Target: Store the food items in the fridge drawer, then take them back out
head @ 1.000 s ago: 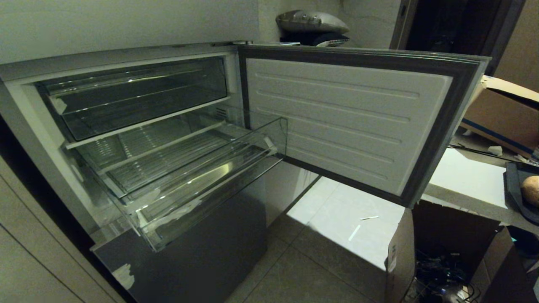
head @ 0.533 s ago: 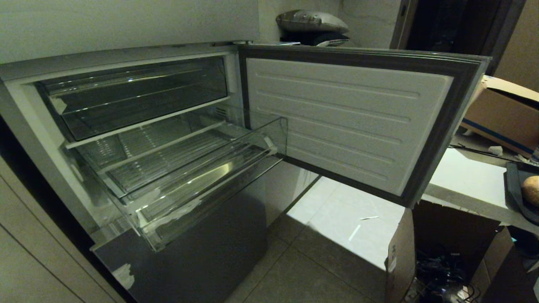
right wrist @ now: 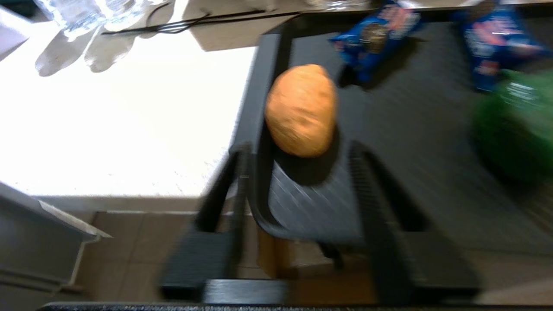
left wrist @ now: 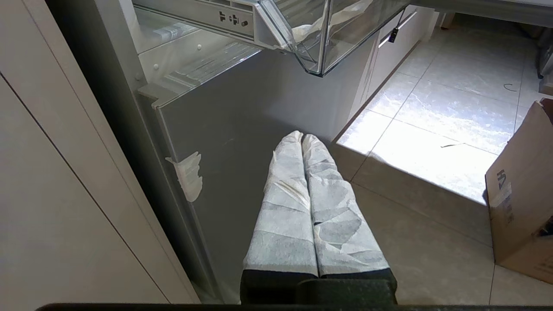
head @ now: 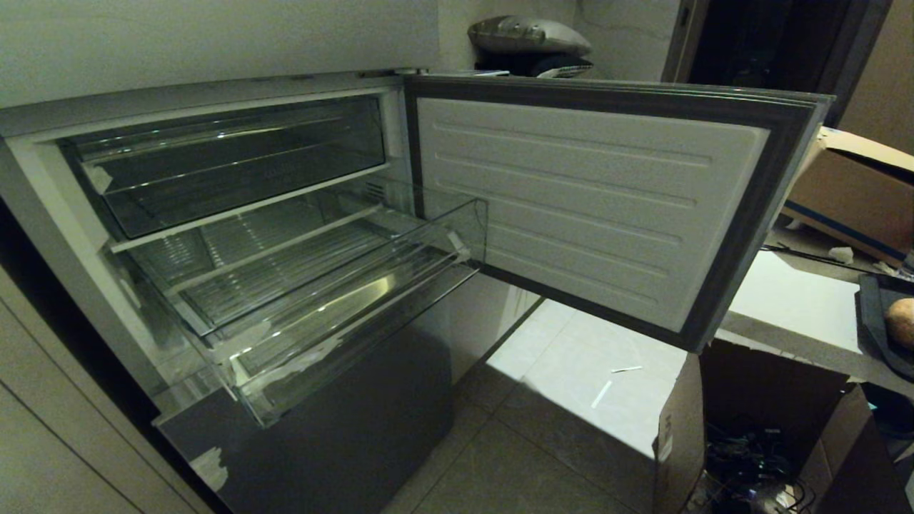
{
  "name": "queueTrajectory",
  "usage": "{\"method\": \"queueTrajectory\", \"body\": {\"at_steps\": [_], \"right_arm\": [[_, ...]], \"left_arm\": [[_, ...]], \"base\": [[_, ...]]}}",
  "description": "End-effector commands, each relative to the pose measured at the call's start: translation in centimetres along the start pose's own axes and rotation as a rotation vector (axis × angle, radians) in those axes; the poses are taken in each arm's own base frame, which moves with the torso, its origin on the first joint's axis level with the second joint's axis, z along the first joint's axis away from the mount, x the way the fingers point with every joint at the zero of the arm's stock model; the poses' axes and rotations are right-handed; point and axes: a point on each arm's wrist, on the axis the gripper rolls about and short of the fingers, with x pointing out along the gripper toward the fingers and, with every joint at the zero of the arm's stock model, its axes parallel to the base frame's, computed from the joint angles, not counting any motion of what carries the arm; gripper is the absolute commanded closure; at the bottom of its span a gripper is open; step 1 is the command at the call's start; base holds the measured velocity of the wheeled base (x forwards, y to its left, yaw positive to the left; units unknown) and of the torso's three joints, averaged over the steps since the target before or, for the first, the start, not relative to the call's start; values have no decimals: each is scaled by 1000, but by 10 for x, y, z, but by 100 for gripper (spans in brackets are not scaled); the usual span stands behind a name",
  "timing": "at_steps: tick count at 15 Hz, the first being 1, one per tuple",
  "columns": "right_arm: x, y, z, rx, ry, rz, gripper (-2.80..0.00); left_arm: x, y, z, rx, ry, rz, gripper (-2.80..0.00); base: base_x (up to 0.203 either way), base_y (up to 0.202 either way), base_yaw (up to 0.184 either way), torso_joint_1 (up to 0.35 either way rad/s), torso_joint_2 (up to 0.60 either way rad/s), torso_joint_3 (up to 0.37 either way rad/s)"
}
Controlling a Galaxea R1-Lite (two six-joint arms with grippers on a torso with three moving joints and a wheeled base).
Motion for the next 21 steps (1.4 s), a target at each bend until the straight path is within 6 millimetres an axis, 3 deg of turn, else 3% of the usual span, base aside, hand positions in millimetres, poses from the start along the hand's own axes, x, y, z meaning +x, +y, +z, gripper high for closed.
{"method": "queueTrajectory", "body": {"at_steps": [1, 8, 13, 21], "right_arm": [[28, -1, -6, 5, 59, 33, -280], [72, -3, -8, 5, 98, 39, -280], [94, -10, -17, 0, 138, 16, -280], [121, -16, -15, 6, 134, 5, -280]], "left_arm": [[0, 0, 0, 0, 0, 0, 0], [0, 0, 0, 0, 0, 0, 0], [0, 0, 0, 0, 0, 0, 0], [0, 0, 0, 0, 0, 0, 0]], "base": [[0, 0, 0, 0, 0, 0], [0, 0, 0, 0, 0, 0], [0, 0, 0, 0, 0, 0], [0, 0, 0, 0, 0, 0]]}}
